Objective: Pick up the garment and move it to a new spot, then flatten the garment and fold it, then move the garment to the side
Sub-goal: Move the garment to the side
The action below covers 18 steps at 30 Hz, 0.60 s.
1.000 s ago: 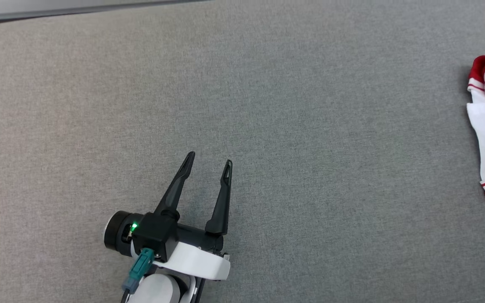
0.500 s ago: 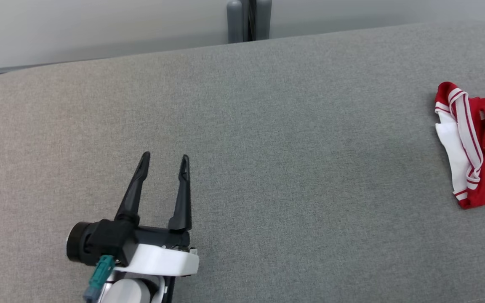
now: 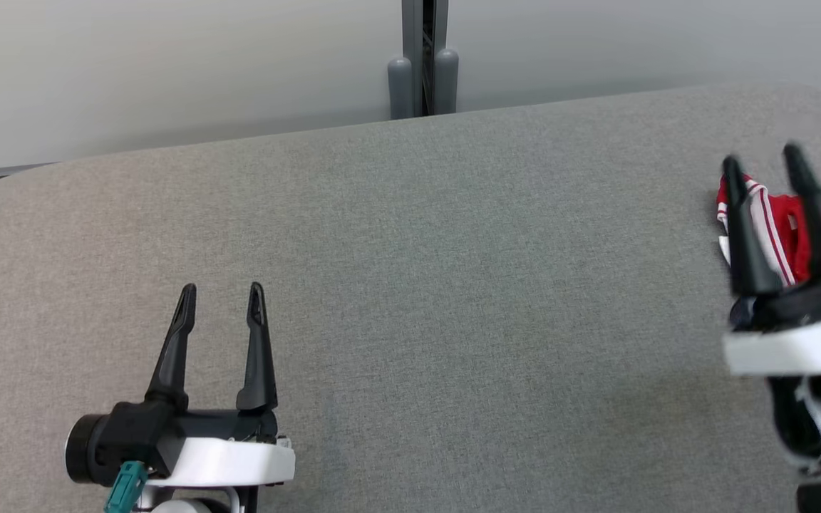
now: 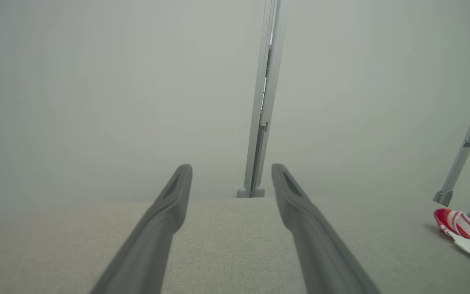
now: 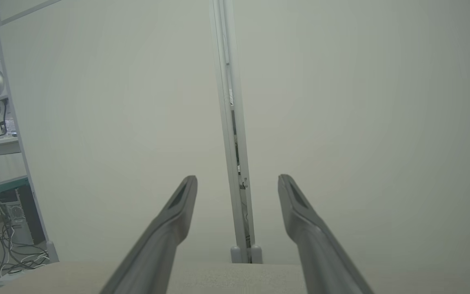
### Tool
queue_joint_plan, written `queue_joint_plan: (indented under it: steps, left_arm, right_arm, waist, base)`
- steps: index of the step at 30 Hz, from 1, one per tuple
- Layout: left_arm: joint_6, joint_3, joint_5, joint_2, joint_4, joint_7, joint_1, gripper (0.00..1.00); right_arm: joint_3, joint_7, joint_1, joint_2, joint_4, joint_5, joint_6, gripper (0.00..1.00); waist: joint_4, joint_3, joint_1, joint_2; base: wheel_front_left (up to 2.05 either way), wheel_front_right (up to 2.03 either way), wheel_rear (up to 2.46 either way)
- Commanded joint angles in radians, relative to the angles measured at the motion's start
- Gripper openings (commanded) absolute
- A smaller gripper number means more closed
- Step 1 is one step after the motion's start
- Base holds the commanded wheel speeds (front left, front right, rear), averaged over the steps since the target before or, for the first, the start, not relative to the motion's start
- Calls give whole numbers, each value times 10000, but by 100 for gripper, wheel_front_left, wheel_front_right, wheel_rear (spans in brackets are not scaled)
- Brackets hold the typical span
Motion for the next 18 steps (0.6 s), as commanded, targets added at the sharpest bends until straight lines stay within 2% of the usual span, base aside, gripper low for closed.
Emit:
queue_joint_plan:
  steps: [1, 3, 4, 8, 18]
  left_arm:
    - [63, 36, -69, 28, -48, -38, 145, 100]
    - [62, 37, -25, 33, -64, -38, 291, 100]
    - [62, 37, -25, 33, -64, -38, 291, 100]
    - [165, 91, -104, 33, -127, -38, 541, 100]
    - [-4, 112, -305, 33, -97, -38, 1134, 100]
  right_arm:
    - [-217, -40, 542, 346, -169, -533, 0, 100]
    - [-490, -40, 1122, 916, -386, -1062, 0, 100]
    - [-490, -40, 1122, 916, -386, -1062, 0, 100]
    - [-906, -42, 1992, 1684, -690, -1735, 0, 100]
    - [-892, -41, 3108, 2170, -936, -2552, 0, 100]
  waist:
    - [49, -92, 0, 0]
    - [101, -174, 0, 0]
    - [101, -174, 0, 0]
    - [212, -294, 0, 0]
    - [573, -726, 0, 0]
  base:
    - [0, 0, 0]
    - [0, 0, 0]
    - [0, 0, 0]
    - [0, 0, 0]
    - [0, 0, 0]
